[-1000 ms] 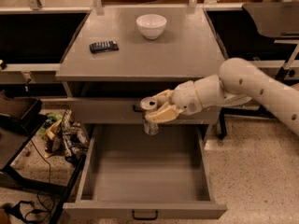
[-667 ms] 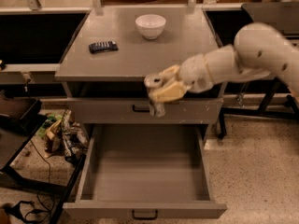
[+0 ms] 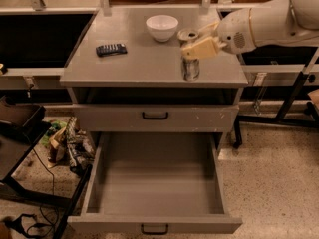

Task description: Pick redbull can from middle drawer and place on counter

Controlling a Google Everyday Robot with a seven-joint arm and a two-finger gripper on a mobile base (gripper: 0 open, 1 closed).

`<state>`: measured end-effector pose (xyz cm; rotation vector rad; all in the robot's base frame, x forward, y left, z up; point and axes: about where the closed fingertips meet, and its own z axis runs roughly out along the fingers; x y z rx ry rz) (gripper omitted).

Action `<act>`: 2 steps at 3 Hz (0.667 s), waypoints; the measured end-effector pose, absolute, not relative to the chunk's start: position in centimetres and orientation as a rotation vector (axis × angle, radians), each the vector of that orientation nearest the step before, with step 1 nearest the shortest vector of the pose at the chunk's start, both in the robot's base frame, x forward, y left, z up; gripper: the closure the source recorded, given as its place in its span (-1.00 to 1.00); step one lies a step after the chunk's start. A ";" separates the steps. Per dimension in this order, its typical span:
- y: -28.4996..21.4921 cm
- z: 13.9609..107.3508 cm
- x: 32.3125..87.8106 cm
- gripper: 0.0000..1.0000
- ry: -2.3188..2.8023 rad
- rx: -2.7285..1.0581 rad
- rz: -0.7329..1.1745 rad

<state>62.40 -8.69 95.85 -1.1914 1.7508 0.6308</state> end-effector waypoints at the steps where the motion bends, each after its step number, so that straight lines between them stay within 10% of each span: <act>1: -12.0 97.1 65.9 1.00 1.776 -1.019 0.513; 2: -14.5 96.1 69.4 1.00 1.767 -0.893 0.457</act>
Offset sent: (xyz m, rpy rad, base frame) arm 0.1118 -0.0975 -0.0134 0.1150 -0.1366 -0.4205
